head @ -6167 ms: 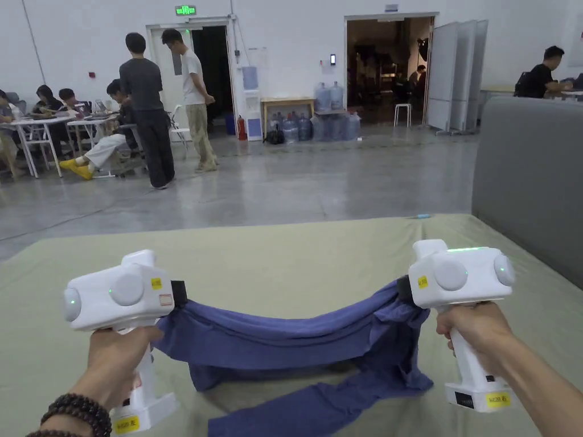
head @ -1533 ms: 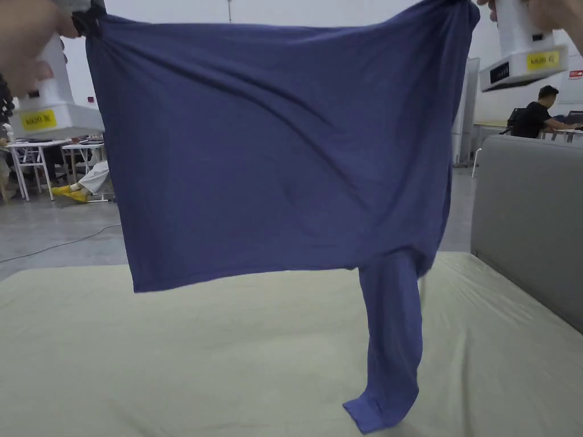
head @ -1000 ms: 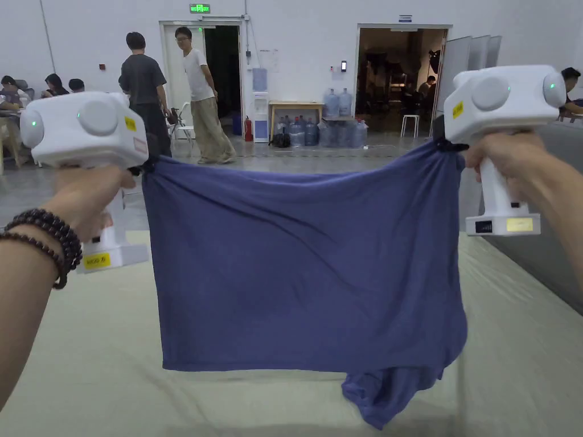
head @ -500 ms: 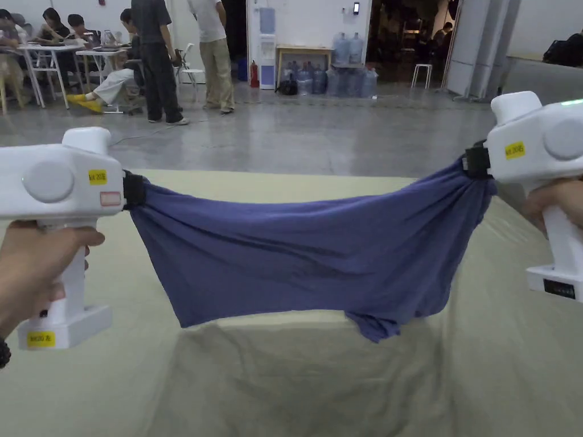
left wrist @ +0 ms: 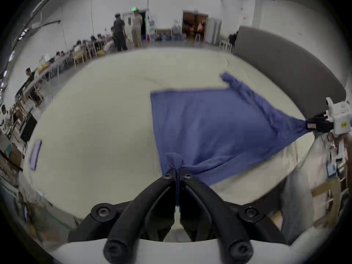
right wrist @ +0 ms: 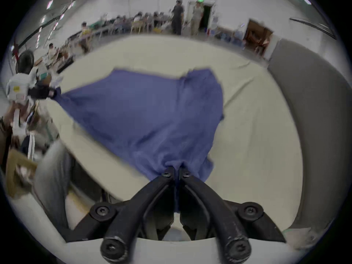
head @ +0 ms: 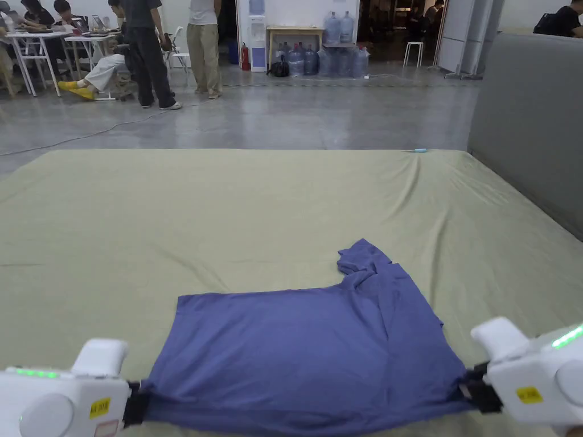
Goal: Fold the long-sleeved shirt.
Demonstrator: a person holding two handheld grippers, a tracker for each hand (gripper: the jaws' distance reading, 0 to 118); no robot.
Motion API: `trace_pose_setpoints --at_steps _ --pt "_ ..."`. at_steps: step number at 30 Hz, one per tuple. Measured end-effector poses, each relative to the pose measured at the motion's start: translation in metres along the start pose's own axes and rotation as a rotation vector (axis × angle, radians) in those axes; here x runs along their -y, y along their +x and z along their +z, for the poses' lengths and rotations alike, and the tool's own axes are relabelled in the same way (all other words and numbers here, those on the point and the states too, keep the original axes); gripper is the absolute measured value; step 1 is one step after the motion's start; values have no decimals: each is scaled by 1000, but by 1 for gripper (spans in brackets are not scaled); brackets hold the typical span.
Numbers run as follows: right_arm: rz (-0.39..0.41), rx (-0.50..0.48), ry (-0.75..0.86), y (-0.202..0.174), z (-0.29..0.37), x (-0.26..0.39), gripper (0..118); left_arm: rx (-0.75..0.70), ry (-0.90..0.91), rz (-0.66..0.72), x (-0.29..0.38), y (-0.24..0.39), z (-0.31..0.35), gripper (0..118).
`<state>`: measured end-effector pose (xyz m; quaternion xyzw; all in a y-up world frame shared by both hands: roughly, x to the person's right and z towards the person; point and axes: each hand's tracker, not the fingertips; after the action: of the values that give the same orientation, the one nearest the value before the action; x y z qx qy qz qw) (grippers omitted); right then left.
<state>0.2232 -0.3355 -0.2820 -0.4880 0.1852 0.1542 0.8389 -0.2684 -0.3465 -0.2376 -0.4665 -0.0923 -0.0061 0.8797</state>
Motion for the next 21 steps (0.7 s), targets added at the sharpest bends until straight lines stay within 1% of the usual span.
trace_pose_setpoints --at_steps 2,3,4,5,7,8,10,11,12,13,14,15,16,17,18,20,21 --pt "39 -30 -94 2 -19 15 0 -15 -81 -3 15 0 -14 0" --pt "37 -42 -123 3 -25 19 0 -25 -128 -10 20 0 -19 0" --pt "25 -81 -184 4 -32 23 0 -25 -152 -17 23 0 -24 0" --pt "28 -97 -214 4 -36 29 0 -21 -191 -39 25 0 -28 0" --pt "60 -115 -277 5 -45 34 0 -30 -218 -41 27 -2 -31 0" --pt "65 -90 -263 4 -49 36 0 -30 -204 -32 26 -4 -33 0" --pt "47 -108 -277 8 -52 38 0 -19 -223 -24 23 -6 -36 0" --pt "5 -90 -232 10 -53 37 1 -15 -213 -9 22 -14 -38 0" --pt "-33 -57 -184 12 -51 35 6 -3 -206 -8 19 -15 -37 0" --pt "-42 -47 -159 14 -46 34 26 11 -192 -3 14 -15 -33 0" --pt "-51 -44 -142 16 -42 32 71 26 -166 6 11 -15 -28 24" --pt "-79 -34 -129 18 -36 29 99 37 -125 8 9 -9 -14 63" --pt "-94 -32 -102 21 -27 25 105 42 -94 10 4 -9 -7 100" --pt "-112 -35 -58 24 -18 22 105 44 -68 15 -1 -8 0 117" --pt "-135 -41 -11 27 -11 15 105 58 -20 20 -9 -7 9 117" --pt "-193 2 75 30 -4 2 105 77 60 20 -23 -2 21 117" --pt "-227 30 100 33 -4 -4 103 68 64 23 -33 1 21 111"
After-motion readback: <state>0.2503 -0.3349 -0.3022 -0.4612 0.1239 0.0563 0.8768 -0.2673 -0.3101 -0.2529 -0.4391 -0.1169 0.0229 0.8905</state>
